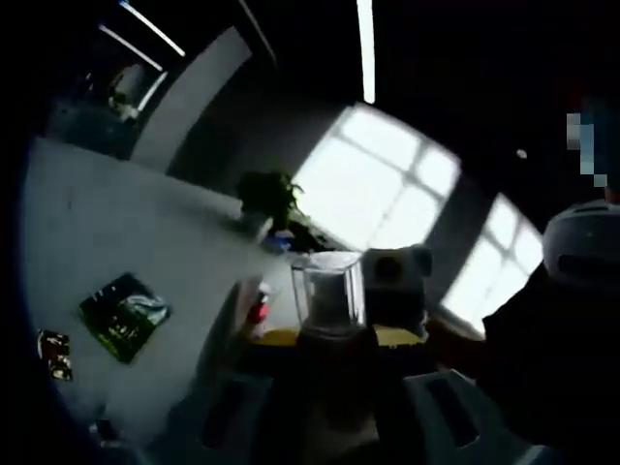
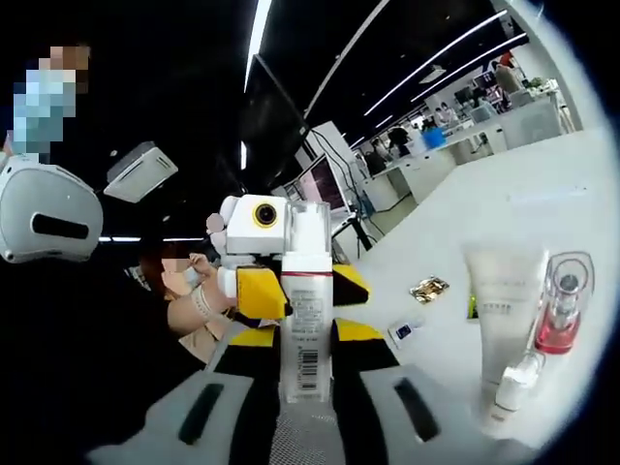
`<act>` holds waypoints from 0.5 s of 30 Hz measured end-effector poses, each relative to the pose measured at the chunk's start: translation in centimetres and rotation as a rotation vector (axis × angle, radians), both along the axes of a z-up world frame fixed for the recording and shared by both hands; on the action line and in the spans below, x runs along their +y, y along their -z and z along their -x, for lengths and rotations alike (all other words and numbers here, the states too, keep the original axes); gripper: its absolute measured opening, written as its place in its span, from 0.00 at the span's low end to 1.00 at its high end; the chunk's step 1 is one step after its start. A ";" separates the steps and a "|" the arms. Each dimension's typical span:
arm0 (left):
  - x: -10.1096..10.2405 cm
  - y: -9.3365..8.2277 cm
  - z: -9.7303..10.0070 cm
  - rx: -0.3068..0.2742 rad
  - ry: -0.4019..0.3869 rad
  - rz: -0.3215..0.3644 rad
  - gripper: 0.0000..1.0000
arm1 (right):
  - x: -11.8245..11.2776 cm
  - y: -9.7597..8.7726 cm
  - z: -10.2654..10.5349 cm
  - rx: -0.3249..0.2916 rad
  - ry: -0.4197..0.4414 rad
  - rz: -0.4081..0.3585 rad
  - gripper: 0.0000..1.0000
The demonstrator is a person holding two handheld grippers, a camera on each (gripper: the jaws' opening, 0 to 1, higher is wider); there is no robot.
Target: Arrange the skincare products in the storage area until every visible bottle or jar stands upright without overlapping.
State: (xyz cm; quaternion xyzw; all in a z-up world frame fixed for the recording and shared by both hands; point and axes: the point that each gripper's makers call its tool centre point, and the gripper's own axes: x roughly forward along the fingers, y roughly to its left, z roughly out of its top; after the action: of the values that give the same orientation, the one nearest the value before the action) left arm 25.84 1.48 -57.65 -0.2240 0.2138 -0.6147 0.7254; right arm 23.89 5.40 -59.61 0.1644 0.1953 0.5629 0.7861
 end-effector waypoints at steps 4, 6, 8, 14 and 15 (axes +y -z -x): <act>-0.6 1.7 0.6 0.038 0.018 -0.103 0.20 | -0.3 1.6 0.0 0.007 0.025 0.091 0.20; -0.9 2.9 0.9 0.002 0.022 -0.178 0.20 | -0.4 2.7 0.2 -0.063 0.019 0.217 0.21; -1.3 3.2 0.9 0.007 0.012 -0.174 0.20 | -0.3 3.3 0.3 -0.098 0.020 0.286 0.23; -1.0 4.5 0.6 0.056 -0.001 -0.214 0.20 | -0.8 3.9 0.2 -0.152 0.024 0.374 0.25; -0.9 5.0 0.6 0.059 0.002 -0.241 0.20 | -1.3 3.7 -0.3 -0.172 0.039 0.369 0.26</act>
State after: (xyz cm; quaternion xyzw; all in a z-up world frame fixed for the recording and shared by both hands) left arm 25.20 0.55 -62.63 -0.1530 0.3075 -0.5784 0.7399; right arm 24.17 4.13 -63.32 -0.0274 0.2239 0.5142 0.8275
